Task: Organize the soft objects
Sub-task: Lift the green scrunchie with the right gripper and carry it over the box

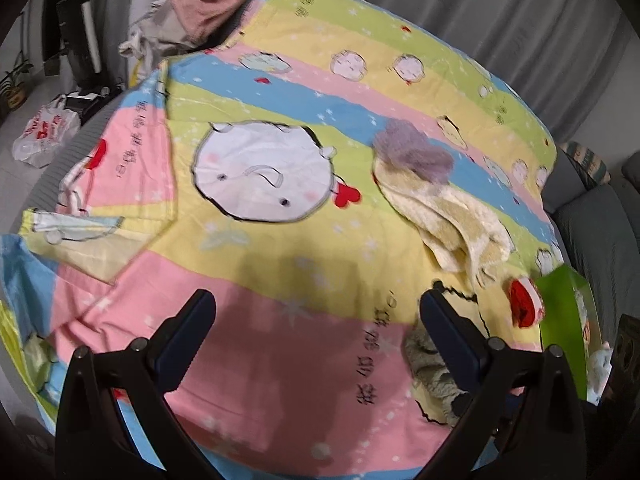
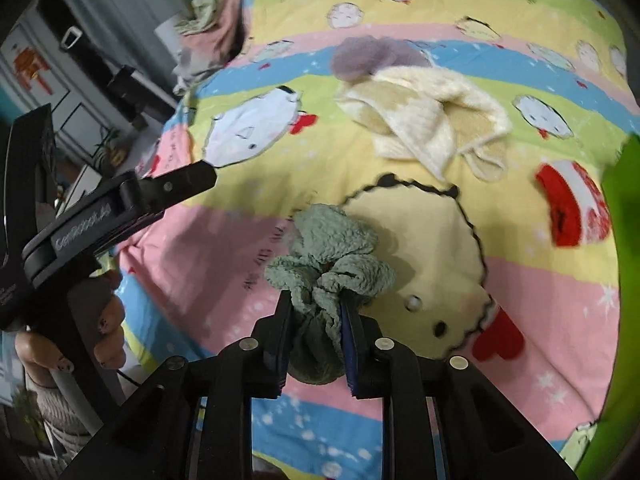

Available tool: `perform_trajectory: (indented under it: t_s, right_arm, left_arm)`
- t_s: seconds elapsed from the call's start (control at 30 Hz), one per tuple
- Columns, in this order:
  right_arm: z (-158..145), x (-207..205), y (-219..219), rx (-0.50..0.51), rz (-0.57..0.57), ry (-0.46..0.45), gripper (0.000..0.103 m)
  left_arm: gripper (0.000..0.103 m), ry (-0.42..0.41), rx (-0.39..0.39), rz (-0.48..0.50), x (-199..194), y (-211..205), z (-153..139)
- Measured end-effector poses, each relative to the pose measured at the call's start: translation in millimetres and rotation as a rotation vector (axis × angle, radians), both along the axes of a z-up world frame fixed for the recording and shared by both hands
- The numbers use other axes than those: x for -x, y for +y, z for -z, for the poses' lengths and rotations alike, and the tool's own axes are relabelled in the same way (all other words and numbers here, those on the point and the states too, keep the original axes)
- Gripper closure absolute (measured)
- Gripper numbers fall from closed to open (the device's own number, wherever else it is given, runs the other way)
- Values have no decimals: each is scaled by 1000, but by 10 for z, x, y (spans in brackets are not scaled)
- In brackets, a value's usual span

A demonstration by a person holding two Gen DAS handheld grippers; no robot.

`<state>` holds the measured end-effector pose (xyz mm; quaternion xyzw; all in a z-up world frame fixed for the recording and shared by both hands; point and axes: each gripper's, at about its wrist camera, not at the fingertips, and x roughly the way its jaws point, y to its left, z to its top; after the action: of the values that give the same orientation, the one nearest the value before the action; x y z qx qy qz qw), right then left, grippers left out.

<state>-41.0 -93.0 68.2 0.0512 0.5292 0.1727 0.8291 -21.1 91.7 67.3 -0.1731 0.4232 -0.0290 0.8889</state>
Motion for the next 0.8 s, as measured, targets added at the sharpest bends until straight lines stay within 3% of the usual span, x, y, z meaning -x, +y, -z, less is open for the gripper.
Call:
perform_trajectory:
  t_s: [0.03,0.07,0.13,0.23,0.3,0.43,0.63,0.73,0.8]
  right_arm:
    - [-7,-6,-62,-7,15,1,63]
    - [-21,-14,-122,-11,30,-4,40]
    - [-83,-27,-288,-19,97,-34,26]
    - [-193,-50,-520,-96,152,-64,26]
    - [-228,-76,-633,-170,179,-71,26]
    - [-117,-178,-625,-255,174,-12,26]
    - [204,-316,-447,-250,150,98,28]
    - [319,-366,-402,-286,137,132,35]
    - [398,-411,-378,-334,120,150,41]
  left_arm:
    - [2,7,2,16,-5,-47,15]
    - [2,14,6,31,-6,-82,30]
    - [2,34,26,68,-9,-177,73]
    - [3,69,69,125,-26,-281,131]
    - [10,80,94,155,-9,-358,152]
    - [11,104,127,283,39,-602,186]
    - [21,163,118,431,119,-1008,326]
    - [34,146,78,430,130,-1102,357]
    - [55,129,60,435,132,-1127,359]
